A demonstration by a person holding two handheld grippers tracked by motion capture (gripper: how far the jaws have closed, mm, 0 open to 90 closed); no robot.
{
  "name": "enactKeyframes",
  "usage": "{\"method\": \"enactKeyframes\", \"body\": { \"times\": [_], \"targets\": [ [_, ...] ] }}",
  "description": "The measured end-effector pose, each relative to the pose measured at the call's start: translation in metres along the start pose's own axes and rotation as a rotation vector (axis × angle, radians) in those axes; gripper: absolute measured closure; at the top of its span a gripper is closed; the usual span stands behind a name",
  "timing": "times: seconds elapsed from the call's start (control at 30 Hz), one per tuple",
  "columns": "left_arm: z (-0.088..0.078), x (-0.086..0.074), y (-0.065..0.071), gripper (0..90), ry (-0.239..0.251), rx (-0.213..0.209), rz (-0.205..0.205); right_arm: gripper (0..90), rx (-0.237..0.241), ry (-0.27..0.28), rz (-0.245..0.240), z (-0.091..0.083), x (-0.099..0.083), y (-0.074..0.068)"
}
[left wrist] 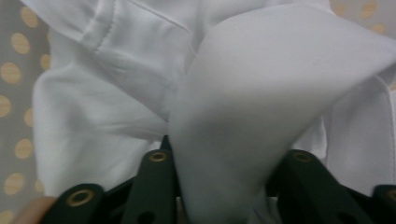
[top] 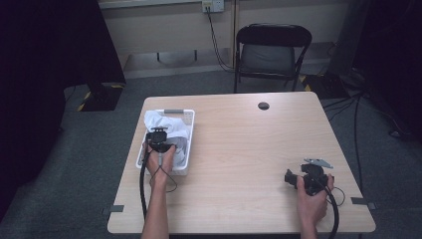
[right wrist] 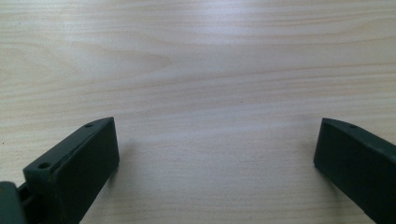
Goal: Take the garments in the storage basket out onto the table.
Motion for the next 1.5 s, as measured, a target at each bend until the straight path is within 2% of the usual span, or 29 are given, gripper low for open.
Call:
{"method": "enactKeyframes", "body": {
  "times": [0.1,0.2,0.4,0.57,0.73,0.87,0.9,1.23,1.5],
  "targets": [
    [-0.002,0.0,0.001,75.5,0.045,-0.015,-0.023,0.0,0.0,0.0,0.0,0.0,0.0,0.0],
    [-0.003,0.0,0.0,76.8,0.069,-0.028,-0.045,0.0,0.0,0.0,0.0,0.0,0.0,0.0],
    [-0.005,0.001,0.001,78.3,0.095,-0.042,-0.045,0.0,0.0,0.0,0.0,0.0,0.0,0.0],
    [-0.01,0.004,0.003,78.5,0.13,-0.067,-0.068,0.0,0.0,0.0,0.0,0.0,0.0,0.0],
    [-0.015,0.006,0.006,79.2,0.153,-0.083,-0.058,0.0,0.0,0.0,0.0,0.0,0.0,0.0],
    [-0.019,0.008,0.009,79.8,0.173,-0.112,-0.058,0.0,0.0,0.0,0.0,0.0,0.0,0.0],
    [-0.023,0.009,0.01,79.8,0.198,-0.122,-0.056,0.0,0.0,0.0,0.0,0.0,0.0,0.0],
    [-0.034,0.006,0.01,79.8,0.259,-0.148,-0.079,0.0,0.0,0.0,0.0,0.0,0.0,0.0],
    [-0.043,0.008,0.015,79.3,0.29,-0.168,-0.063,0.0,0.0,0.0,0.0,0.0,0.0,0.0]
  ]
}}
Point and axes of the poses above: each handheld gripper's, and its own axes: z roughly forward along the jaws, x roughly out of its top, y roughly to its right, the point moved 10 cm from there along z, roughly forward along the jaws, and after that the axes turned 15 degrees about -x, right-handed, at the moved point
